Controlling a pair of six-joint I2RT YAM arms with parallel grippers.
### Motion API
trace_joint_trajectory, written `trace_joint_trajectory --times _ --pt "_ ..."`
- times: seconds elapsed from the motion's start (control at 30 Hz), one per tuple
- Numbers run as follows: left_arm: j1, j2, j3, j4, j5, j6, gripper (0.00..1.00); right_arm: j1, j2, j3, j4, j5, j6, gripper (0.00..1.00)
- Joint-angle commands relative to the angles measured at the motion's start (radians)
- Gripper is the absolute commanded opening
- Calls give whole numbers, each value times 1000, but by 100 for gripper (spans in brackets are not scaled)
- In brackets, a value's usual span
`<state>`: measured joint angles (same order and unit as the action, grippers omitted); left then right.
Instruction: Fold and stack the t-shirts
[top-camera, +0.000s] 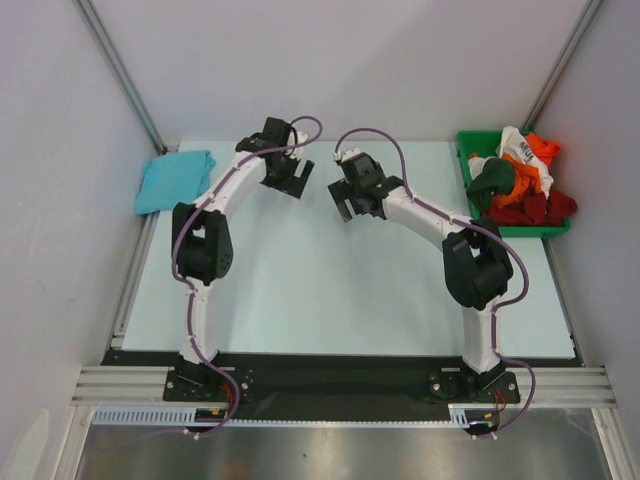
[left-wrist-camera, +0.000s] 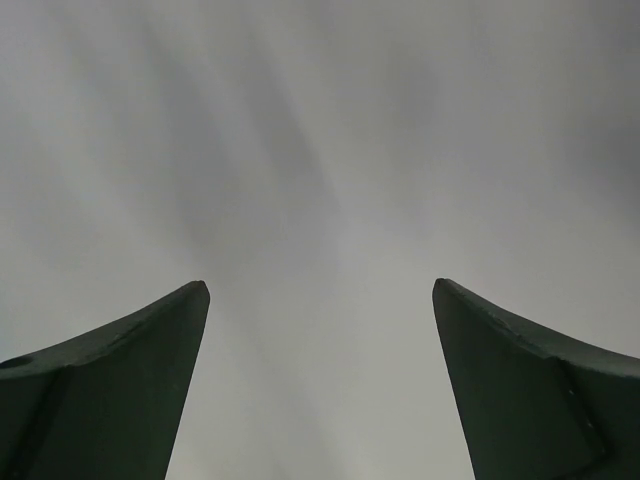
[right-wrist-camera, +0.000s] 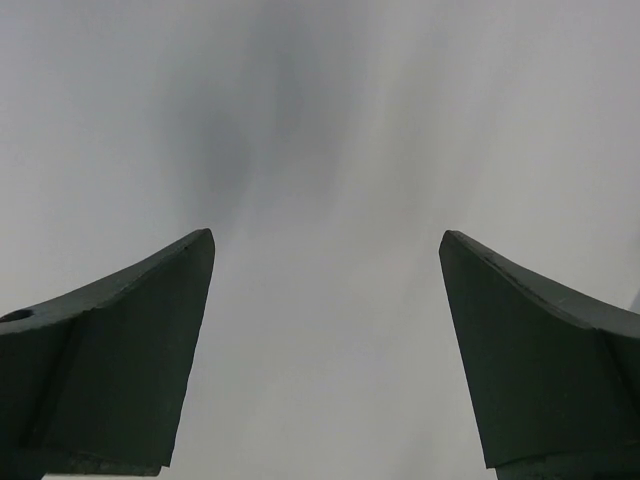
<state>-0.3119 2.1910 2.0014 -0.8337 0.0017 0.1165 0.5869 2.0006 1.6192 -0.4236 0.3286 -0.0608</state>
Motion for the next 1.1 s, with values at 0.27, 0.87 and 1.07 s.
trace_joint_trajectory --times 0.27,0.87,1.07 --pt "-78 -13 100 -28 58 81 100 -293 -66 240 -142 -316 49 100" --pt "-84 21 83 -41 98 103 100 -768 -132 119 -86 -401 -48 78" --pt "-101 30 79 -31 69 114 100 -866 -71 159 -101 -424 -48 74"
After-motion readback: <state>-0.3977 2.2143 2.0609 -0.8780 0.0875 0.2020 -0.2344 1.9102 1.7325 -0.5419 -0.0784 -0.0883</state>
